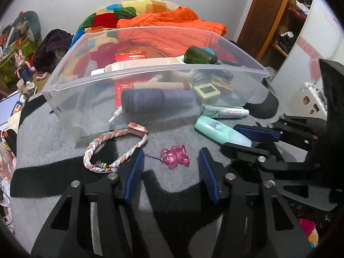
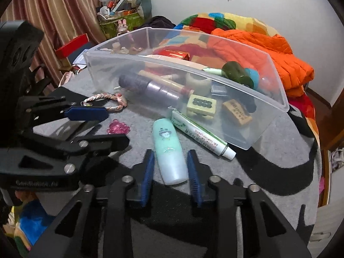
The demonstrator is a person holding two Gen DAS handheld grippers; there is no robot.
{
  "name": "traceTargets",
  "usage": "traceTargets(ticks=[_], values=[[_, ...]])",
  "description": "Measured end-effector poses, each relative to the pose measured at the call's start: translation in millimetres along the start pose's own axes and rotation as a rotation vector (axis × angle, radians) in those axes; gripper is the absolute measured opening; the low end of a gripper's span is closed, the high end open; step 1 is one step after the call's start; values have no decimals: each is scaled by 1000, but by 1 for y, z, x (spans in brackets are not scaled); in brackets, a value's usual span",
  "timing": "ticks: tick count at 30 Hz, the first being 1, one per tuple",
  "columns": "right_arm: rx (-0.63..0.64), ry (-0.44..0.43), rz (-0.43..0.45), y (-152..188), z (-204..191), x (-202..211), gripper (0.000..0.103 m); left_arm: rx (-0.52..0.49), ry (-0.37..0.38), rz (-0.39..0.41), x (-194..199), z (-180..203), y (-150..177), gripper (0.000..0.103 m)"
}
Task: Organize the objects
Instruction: 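Grasp the pink bear charm with the left gripper while the right grasps the mint bottle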
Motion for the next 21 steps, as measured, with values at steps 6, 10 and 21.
traceTargets(ticks=[6, 10, 21], values=[[-13, -6, 17, 7, -3, 5, 23, -75, -80, 21, -2, 16, 1, 49], [-33, -10, 32, 14, -2, 12, 23, -70, -76, 35, -1, 18, 3, 41], [-89, -6, 92, 24, 2, 38, 23, -28, -24, 89, 16, 22, 19, 27]])
Point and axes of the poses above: each gripper's, at about its wrist camera, not at the fingertips, and x roughly against the way its jaws point, z to its right, y to its underside, the point moved 1 cm from there along -x, roughly the way its jaws point, and after that the axes turned 12 degrees about -y, right-handed, at the moved point
